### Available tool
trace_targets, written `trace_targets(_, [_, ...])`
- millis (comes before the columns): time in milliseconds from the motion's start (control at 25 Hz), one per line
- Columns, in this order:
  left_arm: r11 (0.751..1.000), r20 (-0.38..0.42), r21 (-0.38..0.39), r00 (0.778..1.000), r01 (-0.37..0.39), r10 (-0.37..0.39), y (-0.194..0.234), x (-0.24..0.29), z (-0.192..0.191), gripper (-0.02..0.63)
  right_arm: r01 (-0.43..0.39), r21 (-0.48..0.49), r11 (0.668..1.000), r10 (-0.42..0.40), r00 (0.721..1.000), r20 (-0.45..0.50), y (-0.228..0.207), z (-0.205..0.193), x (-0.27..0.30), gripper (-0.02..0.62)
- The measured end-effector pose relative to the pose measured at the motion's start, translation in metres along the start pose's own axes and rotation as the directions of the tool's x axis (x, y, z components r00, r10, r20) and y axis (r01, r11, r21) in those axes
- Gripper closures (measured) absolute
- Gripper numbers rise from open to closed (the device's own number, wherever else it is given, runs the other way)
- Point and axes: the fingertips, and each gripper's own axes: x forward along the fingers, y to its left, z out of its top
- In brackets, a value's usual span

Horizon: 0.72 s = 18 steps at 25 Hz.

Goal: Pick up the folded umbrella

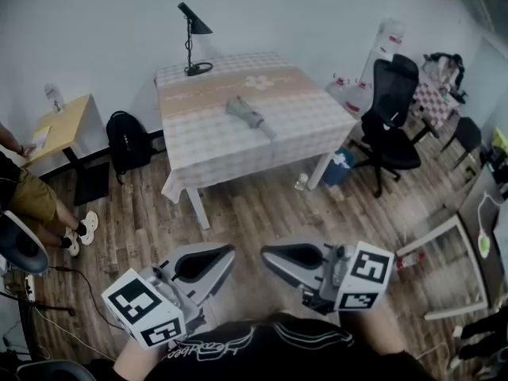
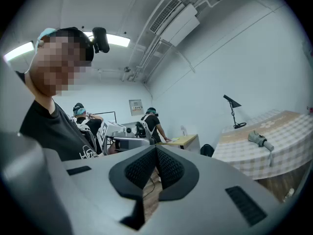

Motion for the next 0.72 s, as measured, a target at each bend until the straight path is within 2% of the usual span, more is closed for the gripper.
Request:
trace_targets(400, [1.000,0.017,0.003,1.000,0.000,0.000,-0.005,-0.016,0.004,0.609,0.022,0.025,0.999,-0.022,1.000,0.006,0.009,0.003,0.004,0.584])
trace_targets(720, [0.999,-0.013,-0.050,1.000,0.005,-0.006,0.009,-0.003,-0.016,0.609,0.045,0.088,0.995,-0.044,0.999,-0.019,-0.006,-0.015,-0.002,0.584])
